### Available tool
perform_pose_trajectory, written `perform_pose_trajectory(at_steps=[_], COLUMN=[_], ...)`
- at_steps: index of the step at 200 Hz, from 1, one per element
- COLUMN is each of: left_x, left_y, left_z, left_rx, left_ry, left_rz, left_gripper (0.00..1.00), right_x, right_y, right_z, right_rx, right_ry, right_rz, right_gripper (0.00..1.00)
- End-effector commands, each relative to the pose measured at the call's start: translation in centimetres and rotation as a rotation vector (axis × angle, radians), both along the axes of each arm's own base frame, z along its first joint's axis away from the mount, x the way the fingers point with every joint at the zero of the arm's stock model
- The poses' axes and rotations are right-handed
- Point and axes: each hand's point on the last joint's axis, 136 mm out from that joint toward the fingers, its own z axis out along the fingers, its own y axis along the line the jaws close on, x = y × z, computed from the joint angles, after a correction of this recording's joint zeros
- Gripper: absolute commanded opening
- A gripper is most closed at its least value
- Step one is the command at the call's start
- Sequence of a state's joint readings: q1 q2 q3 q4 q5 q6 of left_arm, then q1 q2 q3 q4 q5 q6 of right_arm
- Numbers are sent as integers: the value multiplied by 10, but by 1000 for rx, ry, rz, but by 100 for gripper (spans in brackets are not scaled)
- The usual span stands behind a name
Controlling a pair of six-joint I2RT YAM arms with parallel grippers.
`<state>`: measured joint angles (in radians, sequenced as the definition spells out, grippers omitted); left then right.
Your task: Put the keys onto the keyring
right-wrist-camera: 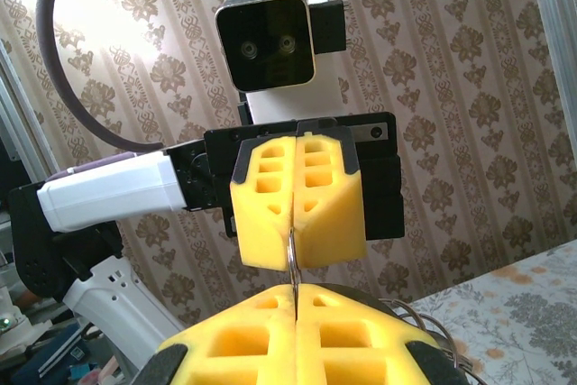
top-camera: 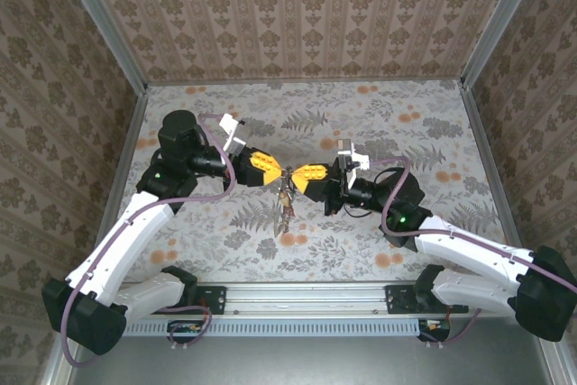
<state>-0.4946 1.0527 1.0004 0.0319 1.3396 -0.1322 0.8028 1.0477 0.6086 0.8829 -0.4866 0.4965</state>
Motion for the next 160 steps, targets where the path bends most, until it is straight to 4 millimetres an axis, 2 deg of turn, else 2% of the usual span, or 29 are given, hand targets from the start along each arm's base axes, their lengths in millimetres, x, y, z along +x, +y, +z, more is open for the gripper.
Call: perform_pose_trajectory(at_steps=[1, 68, 160], left_x=[-10, -10, -10], left_y=[3, 3, 2], left_z=[10, 9, 7], left_rx=[-28, -26, -24], left_ry=[-43, -41, -40], left_rz=[-27, -28, -25], left_gripper=[0, 0, 0], right_x=[-7, -7, -3], right_y=[1, 5, 8], right_z=[22, 32, 34], right_rx=[39, 55, 56], right_ry=[-58, -84, -78], right_rz=[25, 35, 17], right_gripper=[0, 0, 0])
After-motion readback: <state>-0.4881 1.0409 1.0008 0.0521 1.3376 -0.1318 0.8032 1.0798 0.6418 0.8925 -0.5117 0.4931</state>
